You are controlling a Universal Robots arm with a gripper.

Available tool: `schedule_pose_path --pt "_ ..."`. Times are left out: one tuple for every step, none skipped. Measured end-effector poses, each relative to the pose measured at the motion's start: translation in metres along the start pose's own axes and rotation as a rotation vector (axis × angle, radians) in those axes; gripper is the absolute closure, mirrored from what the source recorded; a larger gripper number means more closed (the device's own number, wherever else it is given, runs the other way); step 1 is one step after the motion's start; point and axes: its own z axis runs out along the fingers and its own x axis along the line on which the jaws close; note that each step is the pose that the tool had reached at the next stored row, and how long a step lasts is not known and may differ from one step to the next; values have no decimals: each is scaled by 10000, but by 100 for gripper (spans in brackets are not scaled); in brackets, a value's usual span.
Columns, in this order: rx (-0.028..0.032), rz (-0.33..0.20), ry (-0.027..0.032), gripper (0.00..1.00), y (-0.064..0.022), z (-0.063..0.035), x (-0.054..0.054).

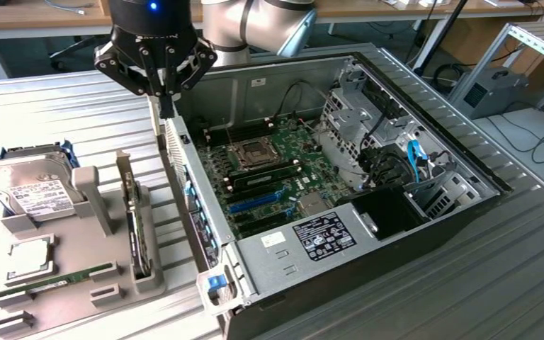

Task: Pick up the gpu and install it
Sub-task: 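Reach for the gpu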

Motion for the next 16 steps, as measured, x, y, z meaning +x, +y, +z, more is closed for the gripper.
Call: schedule_pose_path --pt "1 1 0 89 0 0 3" --pt "0 0 0 89 0 0 6" --pt "0 0 0 89 -1 0 7" --pt "1 1 1 89 -1 -1 10" --pt "1 1 1 89 -1 -1 13" --pt "1 1 0 89 -1 -1 15" --pt "0 1 0 89 -2 -1 20" --pt "0 1 0 89 -2 -1 22" --pt "1 0 1 89 -2 -1 25" --pt "1 1 0 89 -2 -1 29" --pt "0 0 0 89 -2 -1 30" --pt "1 0 0 89 -3 -1 33" --pt "1 1 0 89 -3 -1 35" --pt "0 1 0 89 -3 -1 38" --pt "0 1 0 89 -3 -1 43" --pt "1 2 1 89 -4 -2 49"
